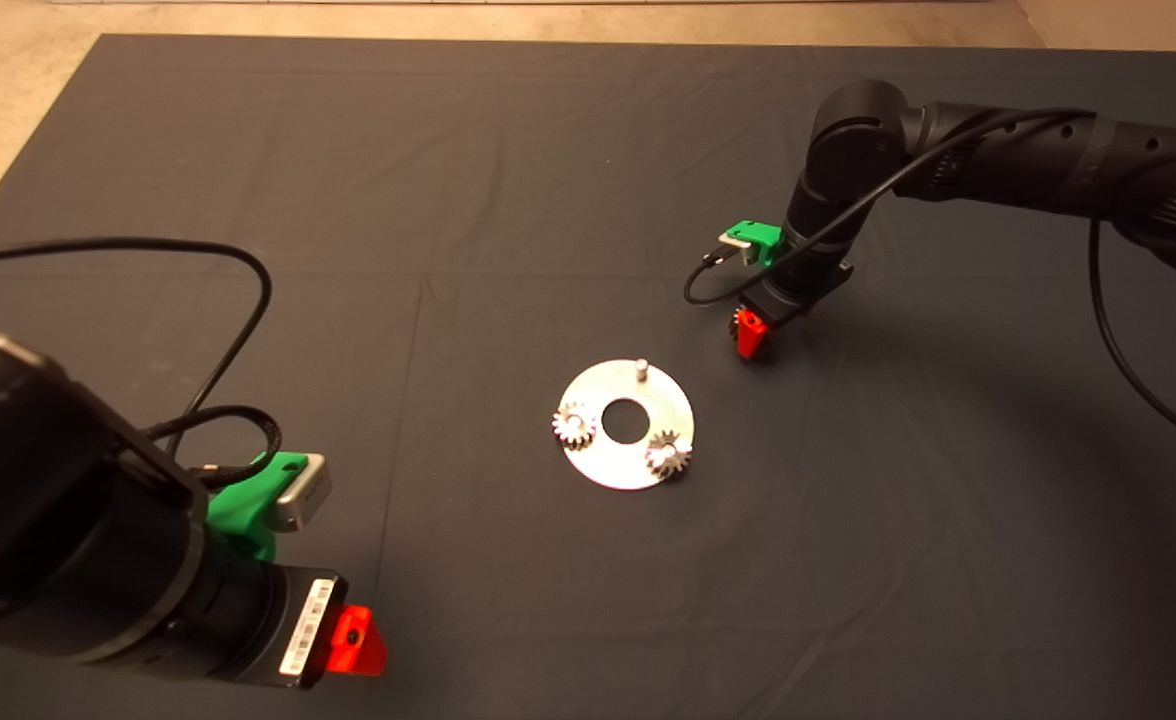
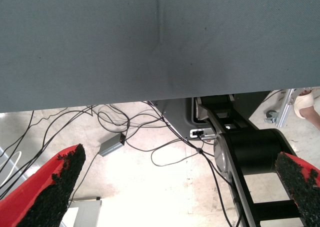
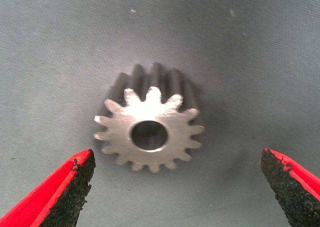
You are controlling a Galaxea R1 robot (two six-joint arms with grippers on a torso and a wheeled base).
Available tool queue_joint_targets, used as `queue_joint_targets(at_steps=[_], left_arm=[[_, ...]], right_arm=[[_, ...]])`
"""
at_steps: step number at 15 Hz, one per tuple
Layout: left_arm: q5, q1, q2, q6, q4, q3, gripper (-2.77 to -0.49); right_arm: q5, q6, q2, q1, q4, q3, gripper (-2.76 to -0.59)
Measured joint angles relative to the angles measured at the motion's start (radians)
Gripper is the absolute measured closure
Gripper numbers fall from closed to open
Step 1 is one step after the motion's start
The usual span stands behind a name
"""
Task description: Install three planetary gears onto the carrier pins
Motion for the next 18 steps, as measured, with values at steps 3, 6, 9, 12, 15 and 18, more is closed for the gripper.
queue_joint_targets(at_steps=[3, 6, 9, 12, 15, 18], left_arm=[[0.0, 0.0, 0.0, 0.0, 0.0, 0.0, -2.76], [0.0, 0.0, 0.0, 0.0, 0.0, 0.0, -2.76], [0.0, 0.0, 0.0, 0.0, 0.0, 0.0, -2.76], [0.0, 0.0, 0.0, 0.0, 0.0, 0.0, -2.76], [0.0, 0.0, 0.0, 0.0, 0.0, 0.0, -2.76], [0.0, 0.0, 0.0, -0.001, 0.0, 0.0, -2.76]], right_arm=[[0.0, 0.0, 0.003, 0.0, 0.0, 0.0, -2.42], [0.0, 0.0, 0.003, 0.0, 0.0, 0.0, -2.4], [0.0, -0.001, 0.006, 0.0, 0.0, 0.0, -2.23], [0.0, -0.003, 0.009, 0.0, -0.003, -0.001, -2.11], [0.0, -0.004, 0.018, 0.0, -0.03, -0.003, -2.09], [0.0, -0.004, 0.031, 0.0, -0.039, -0.006, -1.96]])
